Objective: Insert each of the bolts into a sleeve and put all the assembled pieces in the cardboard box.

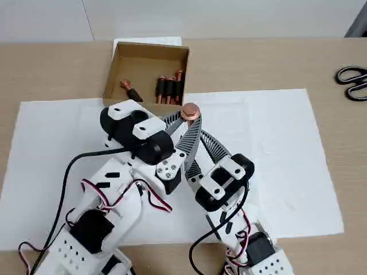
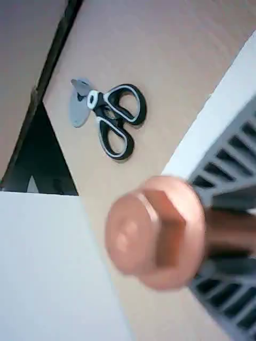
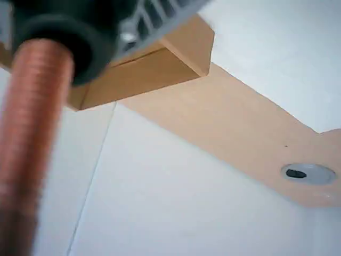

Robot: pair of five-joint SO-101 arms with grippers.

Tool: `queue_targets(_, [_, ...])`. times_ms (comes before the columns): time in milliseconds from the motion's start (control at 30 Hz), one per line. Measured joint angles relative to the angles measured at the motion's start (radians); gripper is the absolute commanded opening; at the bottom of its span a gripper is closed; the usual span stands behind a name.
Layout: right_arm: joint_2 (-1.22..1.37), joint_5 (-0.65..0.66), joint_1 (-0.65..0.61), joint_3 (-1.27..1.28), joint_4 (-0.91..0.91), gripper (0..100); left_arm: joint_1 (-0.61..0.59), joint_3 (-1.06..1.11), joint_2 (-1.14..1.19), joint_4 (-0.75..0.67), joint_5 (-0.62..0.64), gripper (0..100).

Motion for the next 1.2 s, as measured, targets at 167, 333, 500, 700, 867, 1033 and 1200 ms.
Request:
queue_targets(167, [0.002, 0.0, 0.0, 0.0, 0.0, 0.4, 0.002, 0.017, 0.0, 0.0, -0.046, 1])
queue_targets(333, [0.002, 0.0, 0.0, 0.0, 0.0, 0.4, 0.005, 0.017, 0.0, 0.0, -0.101, 1])
queue_targets(500, [0.002, 0.0, 0.0, 0.0, 0.0, 0.4, 0.005, 0.017, 0.0, 0.0, -0.106, 1])
queue_targets(700, [0.002, 0.0, 0.0, 0.0, 0.0, 0.4, -0.009, 0.017, 0.0, 0.002, -0.106, 1])
queue_targets(867, [0.002, 0.0, -0.005, 0.0, 0.0, 0.4, -0.015, 0.017, 0.0, 0.031, -0.106, 1])
queue_targets(1033, [0.003, 0.0, -0.005, 0.0, 0.0, 0.4, -0.017, 0.015, -0.009, 0.092, -0.106, 1])
queue_targets(1200, [0.002, 0.002, -0.005, 0.0, 0.0, 0.4, -0.018, 0.017, -0.094, 0.167, -0.106, 1])
